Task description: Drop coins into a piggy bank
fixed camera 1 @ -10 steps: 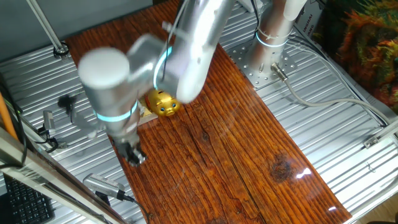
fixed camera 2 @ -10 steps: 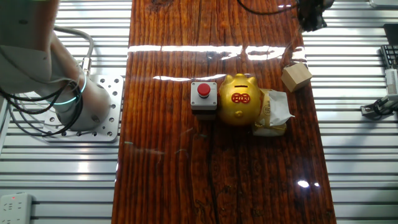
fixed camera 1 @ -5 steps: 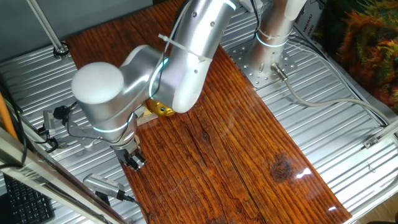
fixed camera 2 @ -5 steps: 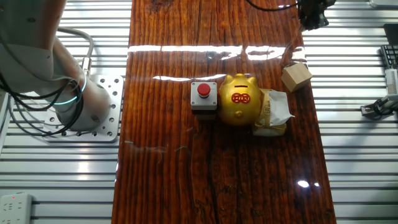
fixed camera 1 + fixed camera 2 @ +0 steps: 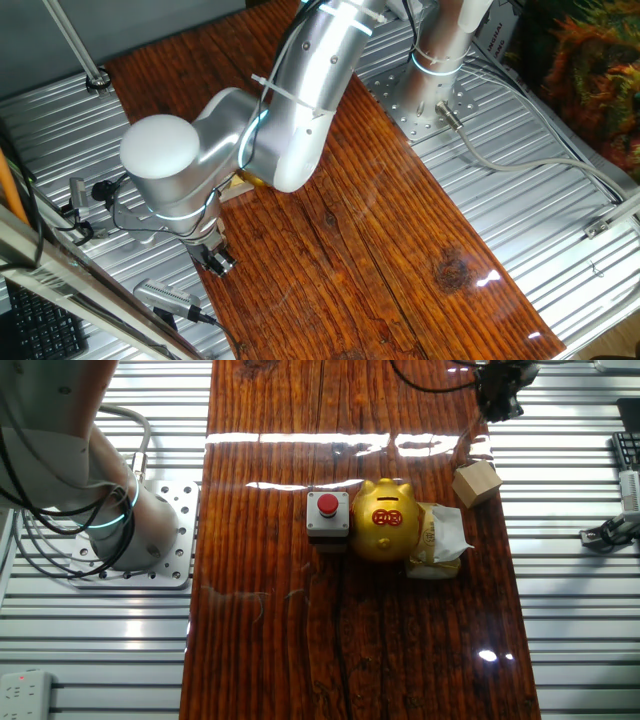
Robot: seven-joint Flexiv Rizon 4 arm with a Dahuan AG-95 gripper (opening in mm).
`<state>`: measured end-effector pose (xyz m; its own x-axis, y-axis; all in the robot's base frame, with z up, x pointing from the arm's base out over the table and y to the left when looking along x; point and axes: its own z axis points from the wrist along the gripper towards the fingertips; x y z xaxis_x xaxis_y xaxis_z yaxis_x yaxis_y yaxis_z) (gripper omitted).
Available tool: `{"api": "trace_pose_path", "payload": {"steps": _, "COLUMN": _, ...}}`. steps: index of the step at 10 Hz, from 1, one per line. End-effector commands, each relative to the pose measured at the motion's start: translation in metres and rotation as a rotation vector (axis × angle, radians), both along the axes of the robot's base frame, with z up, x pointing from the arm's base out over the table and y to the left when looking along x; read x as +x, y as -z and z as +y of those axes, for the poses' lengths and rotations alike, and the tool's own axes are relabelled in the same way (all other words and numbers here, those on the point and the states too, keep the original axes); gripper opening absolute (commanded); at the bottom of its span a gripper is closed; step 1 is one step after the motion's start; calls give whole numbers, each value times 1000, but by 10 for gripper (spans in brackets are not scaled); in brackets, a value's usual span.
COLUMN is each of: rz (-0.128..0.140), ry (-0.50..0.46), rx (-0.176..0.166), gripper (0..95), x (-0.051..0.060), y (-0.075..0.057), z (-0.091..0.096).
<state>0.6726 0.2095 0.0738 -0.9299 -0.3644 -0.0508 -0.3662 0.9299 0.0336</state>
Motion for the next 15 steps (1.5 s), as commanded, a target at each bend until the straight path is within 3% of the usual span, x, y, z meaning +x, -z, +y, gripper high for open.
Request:
{"api": "trace_pose_path", "payload": {"steps": 1, "rz": 3, "ry": 0, "rx": -6, "gripper": 0, "x": -2, "y": 3, "z": -3}}
{"api": "trace_pose_path", "payload": {"steps": 6, "rz": -2, "ry": -18, "rx": -17, "gripper": 0, "x": -17, "y": 23, "z": -21}}
{"api": "trace_pose_path", "payload": {"steps": 15, "rz": -2, "ry": -39, "rx": -20, "gripper": 0, "x": -27, "y": 33, "z": -40}}
